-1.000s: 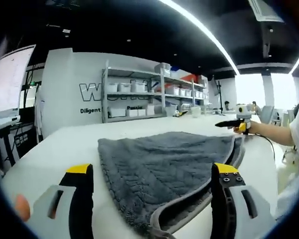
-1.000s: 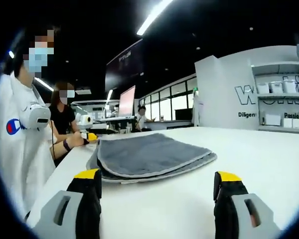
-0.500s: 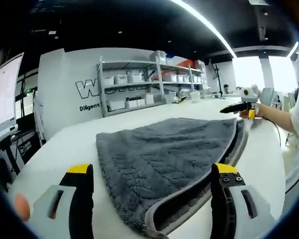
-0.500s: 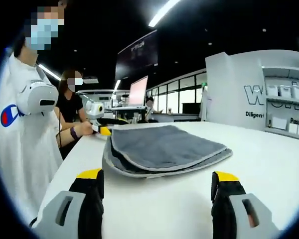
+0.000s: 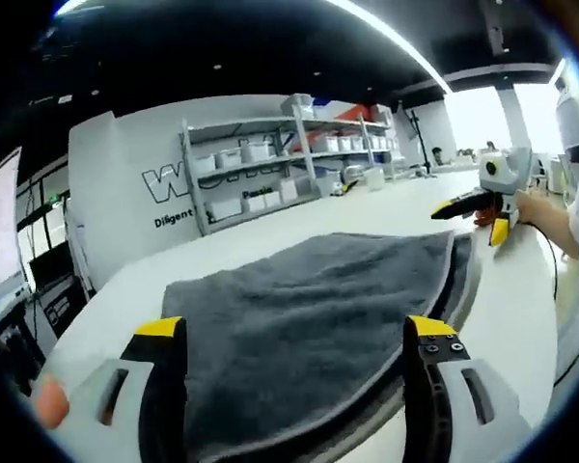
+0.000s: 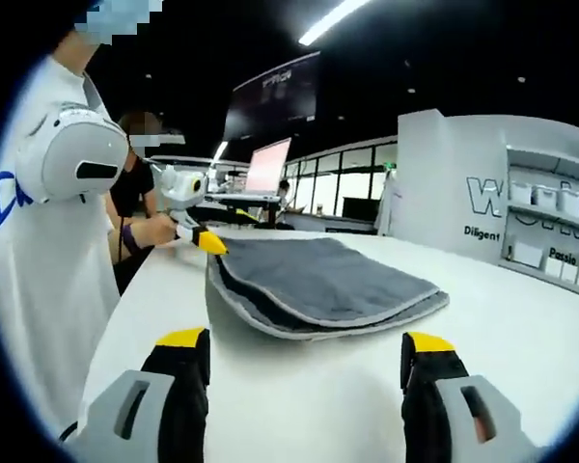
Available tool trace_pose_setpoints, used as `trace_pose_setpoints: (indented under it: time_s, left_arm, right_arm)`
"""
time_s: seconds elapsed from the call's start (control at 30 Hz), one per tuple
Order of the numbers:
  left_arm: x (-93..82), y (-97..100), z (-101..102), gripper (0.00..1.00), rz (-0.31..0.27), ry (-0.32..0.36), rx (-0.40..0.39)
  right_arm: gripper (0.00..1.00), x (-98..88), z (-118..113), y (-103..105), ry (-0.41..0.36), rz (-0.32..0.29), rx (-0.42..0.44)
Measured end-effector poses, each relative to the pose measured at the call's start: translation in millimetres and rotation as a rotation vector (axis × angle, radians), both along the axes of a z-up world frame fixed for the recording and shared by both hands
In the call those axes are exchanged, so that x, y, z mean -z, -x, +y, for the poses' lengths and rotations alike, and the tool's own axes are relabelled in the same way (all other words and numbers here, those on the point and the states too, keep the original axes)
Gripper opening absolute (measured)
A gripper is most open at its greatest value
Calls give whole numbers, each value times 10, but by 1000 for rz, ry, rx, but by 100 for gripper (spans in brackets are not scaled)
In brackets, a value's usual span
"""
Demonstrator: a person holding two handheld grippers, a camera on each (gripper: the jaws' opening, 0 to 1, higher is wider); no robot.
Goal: Open the folded towel by lifting each exposed corner and separating the folded layers until the towel lies flat within the target outline without major curled edges
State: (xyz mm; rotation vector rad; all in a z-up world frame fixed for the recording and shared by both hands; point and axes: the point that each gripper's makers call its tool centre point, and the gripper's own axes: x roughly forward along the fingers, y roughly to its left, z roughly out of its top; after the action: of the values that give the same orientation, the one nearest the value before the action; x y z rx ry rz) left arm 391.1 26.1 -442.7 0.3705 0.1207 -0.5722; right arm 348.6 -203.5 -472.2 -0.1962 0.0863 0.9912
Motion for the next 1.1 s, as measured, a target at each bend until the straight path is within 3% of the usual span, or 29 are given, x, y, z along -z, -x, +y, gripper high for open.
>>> trace_pose_setpoints:
  time_s: [0.13, 0.33, 0.47, 0.6, 0.7, 0.87, 1.1]
  left_arm:
    - [-46, 3, -589, 91, -45, -132, 119]
    - [-17, -16, -1284, 83, -84, -247, 235]
    - [-97, 149, -1677, 76, -115, -255, 347]
    - [-42, 220, -1860, 67, -135, -348, 373]
    - [48, 225, -1915, 53, -127, -419, 369]
    - [153, 261, -1991, 40, -89, -452, 380]
    - [310, 245, -2007, 20, -17, -499, 393]
  right_arm:
    - [74, 39, 16, 1, 23, 4, 41]
    - [68, 156, 72, 61, 105, 5, 86]
    - [60, 87, 89, 136, 109, -70, 79]
    - [53, 3, 60, 106, 65, -79, 93]
    - [43, -59, 55, 87, 30, -90, 106]
    - [35, -5, 116, 117, 92, -125, 83]
    - [23, -10, 187, 149, 116, -164, 58]
